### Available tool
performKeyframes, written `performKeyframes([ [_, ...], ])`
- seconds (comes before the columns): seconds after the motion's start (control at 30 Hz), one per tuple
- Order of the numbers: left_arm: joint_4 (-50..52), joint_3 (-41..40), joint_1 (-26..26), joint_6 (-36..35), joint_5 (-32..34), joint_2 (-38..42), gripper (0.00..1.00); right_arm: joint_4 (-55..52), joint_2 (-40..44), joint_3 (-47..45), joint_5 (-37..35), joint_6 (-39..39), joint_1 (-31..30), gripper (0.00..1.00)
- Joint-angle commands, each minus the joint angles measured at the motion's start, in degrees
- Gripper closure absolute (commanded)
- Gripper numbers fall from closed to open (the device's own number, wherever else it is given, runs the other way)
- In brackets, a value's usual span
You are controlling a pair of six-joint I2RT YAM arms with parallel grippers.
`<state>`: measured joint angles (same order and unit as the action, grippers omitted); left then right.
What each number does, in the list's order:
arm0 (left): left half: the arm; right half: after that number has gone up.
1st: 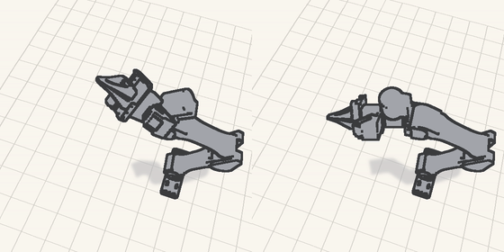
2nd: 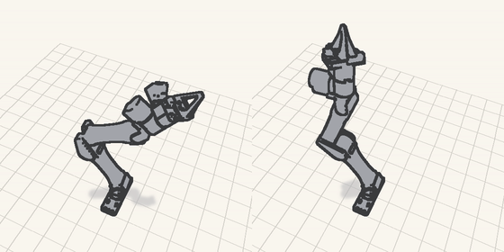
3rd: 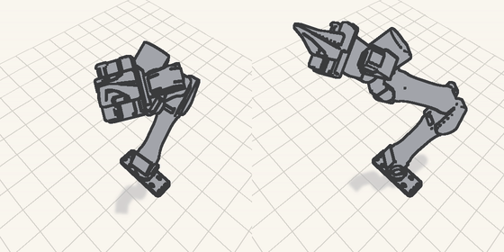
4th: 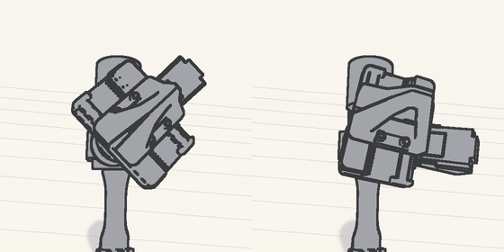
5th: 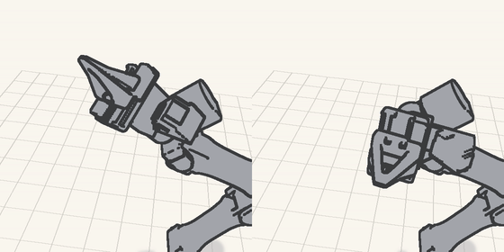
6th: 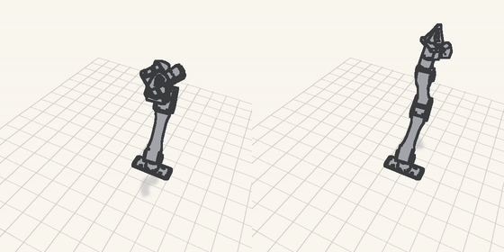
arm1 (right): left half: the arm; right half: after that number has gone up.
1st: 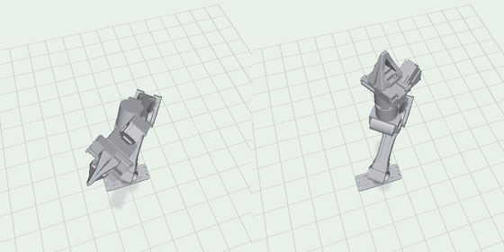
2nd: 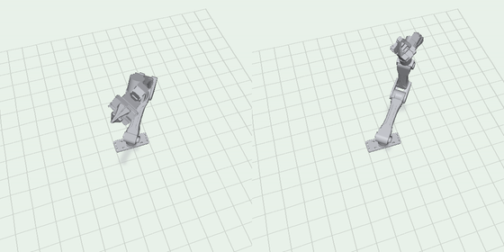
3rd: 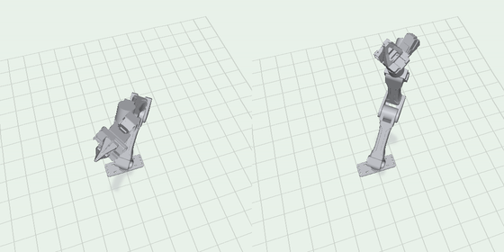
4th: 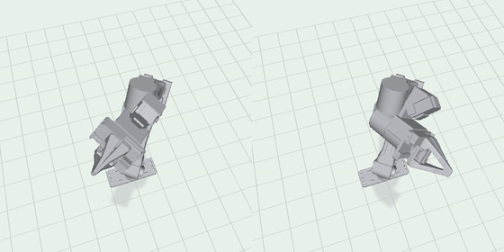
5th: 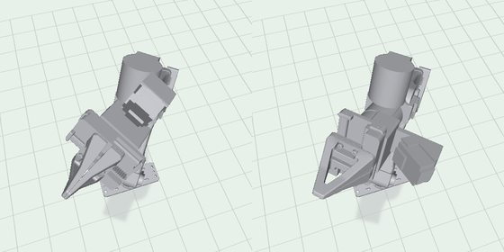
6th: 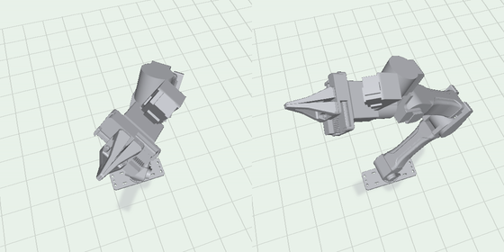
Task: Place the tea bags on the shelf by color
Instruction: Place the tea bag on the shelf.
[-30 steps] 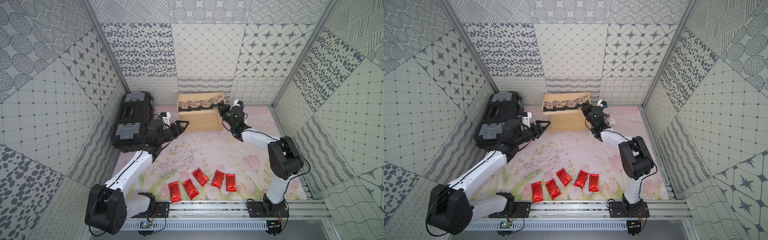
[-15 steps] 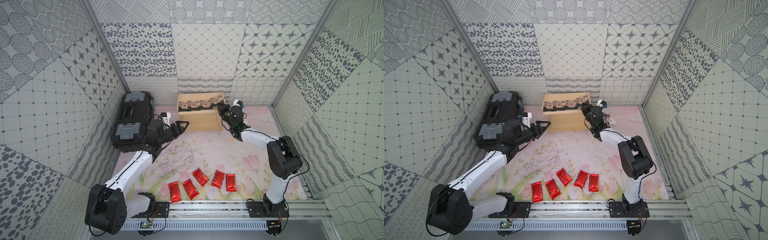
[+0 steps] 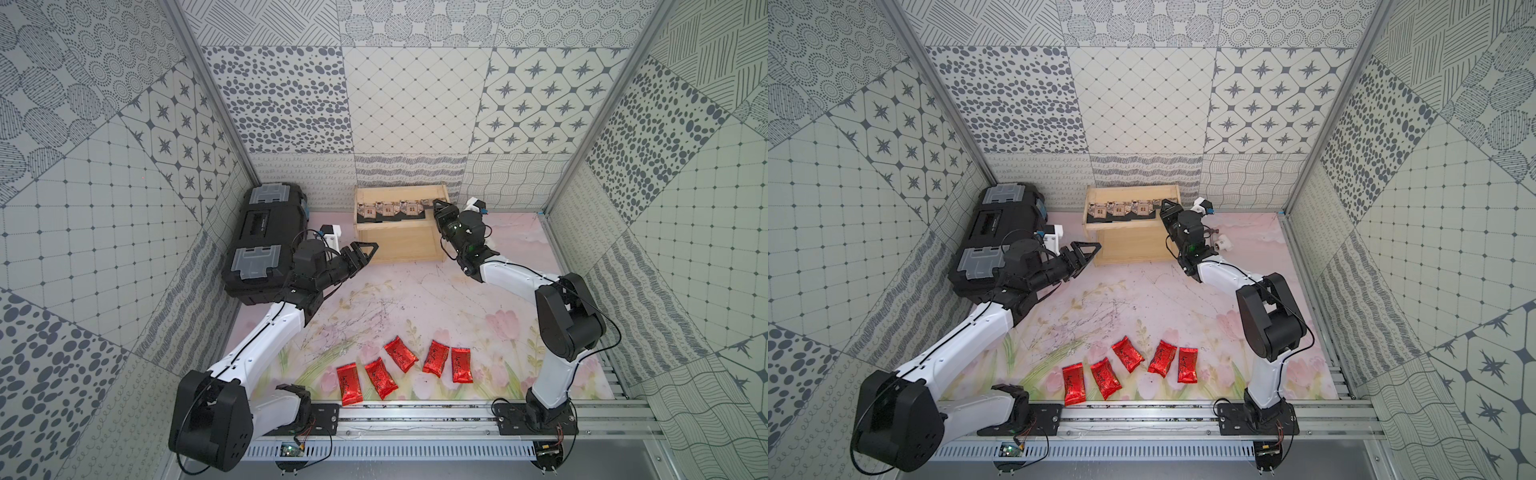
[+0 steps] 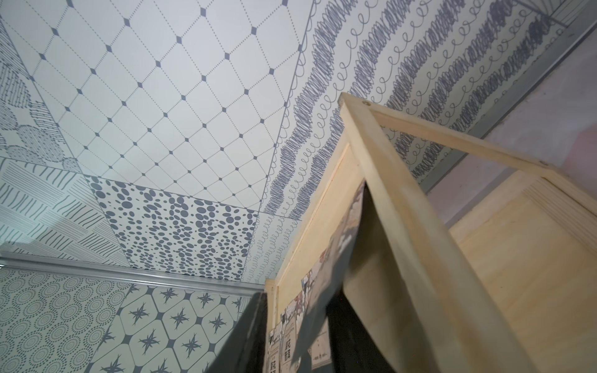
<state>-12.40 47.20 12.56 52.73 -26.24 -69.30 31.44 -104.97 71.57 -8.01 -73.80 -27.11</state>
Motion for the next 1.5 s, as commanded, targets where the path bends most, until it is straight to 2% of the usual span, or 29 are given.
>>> performKeyframes([
  [0.0,-1.9,-0.3,-0.3,-1.3,-1.3,0.7,0.29,-8.9,1.2,-0.1,0.1,-2.0,-0.6,0.58],
  [0.37,-2.9,-0.9,-0.3,-0.8,-1.1,1.4,0.29,-17.8,3.5,0.3,2.5,-5.1,-0.3,0.47],
  [0.83,-3.2,-1.5,-0.2,-0.2,-0.6,1.8,0.29,-23.3,8.4,-0.7,3.2,-6.1,0.0,0.35],
  [1.07,-3.3,-1.7,-0.3,0.4,-0.5,1.5,0.29,-23.9,7.5,0.0,4.8,-6.6,0.3,0.3],
  [1.47,-3.8,-1.7,-1.0,0.9,-0.8,1.3,0.29,-37.8,2.9,10.3,11.5,-9.8,2.8,0.28],
])
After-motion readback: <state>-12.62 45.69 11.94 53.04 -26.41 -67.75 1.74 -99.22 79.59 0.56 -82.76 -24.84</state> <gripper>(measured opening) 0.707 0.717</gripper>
